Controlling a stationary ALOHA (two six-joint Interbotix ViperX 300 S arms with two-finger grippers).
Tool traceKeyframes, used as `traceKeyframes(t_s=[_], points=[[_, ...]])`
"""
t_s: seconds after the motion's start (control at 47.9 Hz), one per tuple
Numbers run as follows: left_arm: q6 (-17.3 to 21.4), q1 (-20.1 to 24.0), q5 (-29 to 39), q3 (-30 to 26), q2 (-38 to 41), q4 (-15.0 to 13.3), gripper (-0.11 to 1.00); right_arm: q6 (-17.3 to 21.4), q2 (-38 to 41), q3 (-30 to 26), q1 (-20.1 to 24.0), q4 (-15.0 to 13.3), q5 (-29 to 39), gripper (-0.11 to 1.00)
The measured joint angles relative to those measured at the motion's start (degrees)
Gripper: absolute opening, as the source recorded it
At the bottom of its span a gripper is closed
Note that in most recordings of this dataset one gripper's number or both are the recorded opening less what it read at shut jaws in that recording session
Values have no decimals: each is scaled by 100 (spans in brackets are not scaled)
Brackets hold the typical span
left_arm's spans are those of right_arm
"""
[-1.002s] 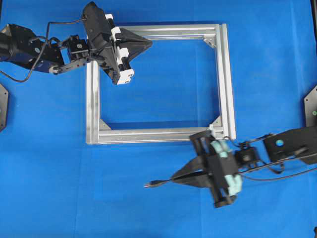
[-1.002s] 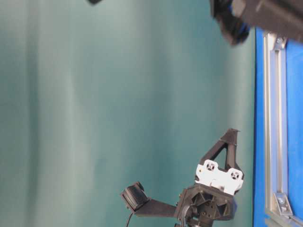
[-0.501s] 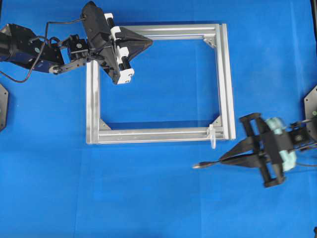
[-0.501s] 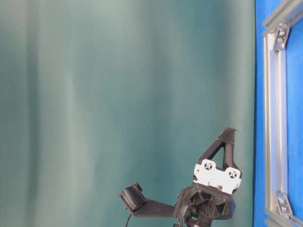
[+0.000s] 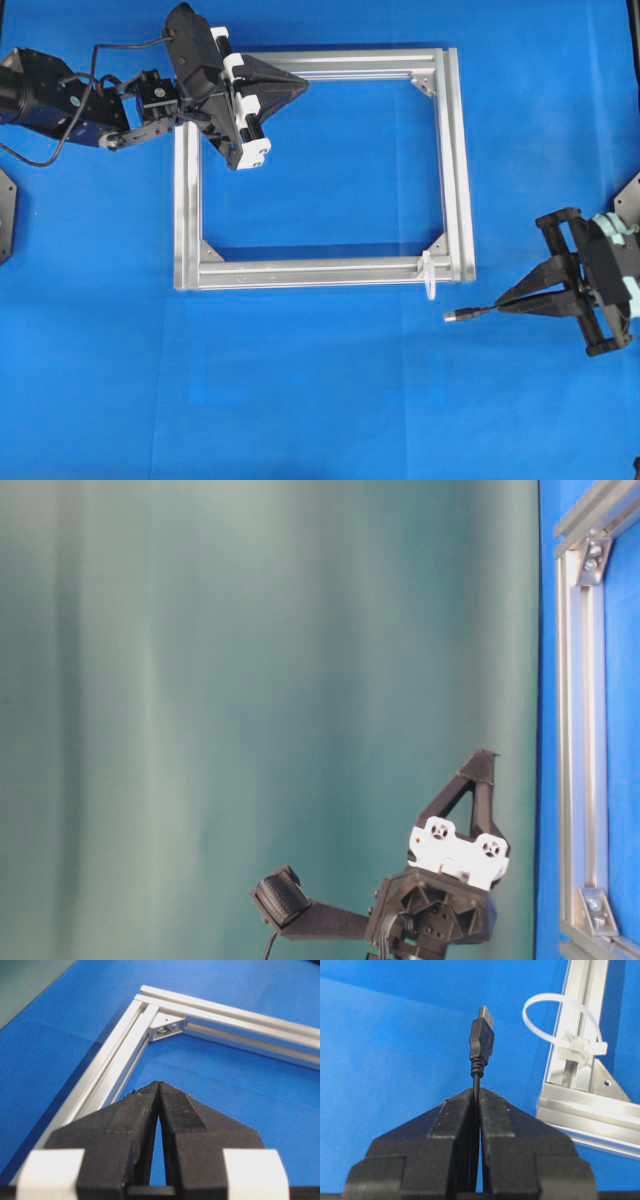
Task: Insert the wire through the string loop located on the right side.
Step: 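Lift the cable with the right gripper and carry it toward the zip-tie loop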
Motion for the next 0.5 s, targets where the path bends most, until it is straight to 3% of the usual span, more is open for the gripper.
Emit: traceKeyframes(t_s=[0.292,0.501], points=[[0,9,-9,0,0,-9,0,-18,-18,26,-149,0,-9,-3],[0,0,0,0,0,0,0,-35,-18,62,-545,9,-9,-4]])
